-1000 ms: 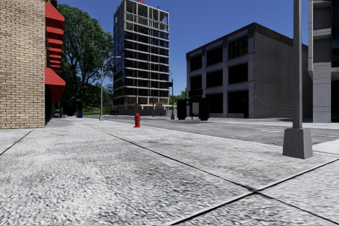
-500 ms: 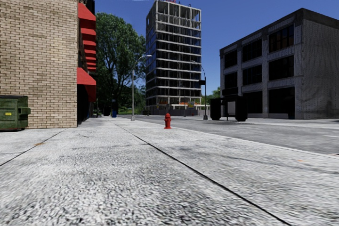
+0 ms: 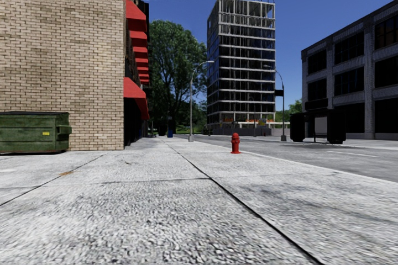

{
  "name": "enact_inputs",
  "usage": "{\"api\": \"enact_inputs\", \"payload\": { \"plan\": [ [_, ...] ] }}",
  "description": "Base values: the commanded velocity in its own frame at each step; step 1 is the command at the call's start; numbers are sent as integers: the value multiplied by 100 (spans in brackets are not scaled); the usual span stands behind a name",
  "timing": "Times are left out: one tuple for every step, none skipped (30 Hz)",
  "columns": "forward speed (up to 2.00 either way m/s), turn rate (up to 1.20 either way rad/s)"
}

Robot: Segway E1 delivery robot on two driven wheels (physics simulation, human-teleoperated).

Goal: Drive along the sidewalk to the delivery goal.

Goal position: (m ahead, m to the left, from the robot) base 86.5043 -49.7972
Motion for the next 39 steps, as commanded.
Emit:
{"api": "enact_inputs", "payload": {
  "plan": [
    [200, 40],
    [200, 40],
    [200, 40],
    [200, 40],
    [200, 39],
    [200, 39],
    [200, 39],
    [200, 39],
    [200, 39],
    [200, 39],
    [200, 38],
    [200, 38],
    [200, 35],
    [200, 26],
    [200, 15],
    [200, 15],
    [200, 0],
    [200, 0],
    [200, 0],
    [200, 0],
    [200, 0],
    [200, 0],
    [200, 0],
    [200, 0],
    [200, 0],
    [200, 0],
    [200, 0],
    [200, 0],
    [200, 0],
    [200, 0],
    [200, 0],
    [200, 0],
    [200, 0],
    [200, 11],
    [200, 17],
    [200, 17],
    [200, 19],
    [200, 20],
    [200, 20]
  ]
}}
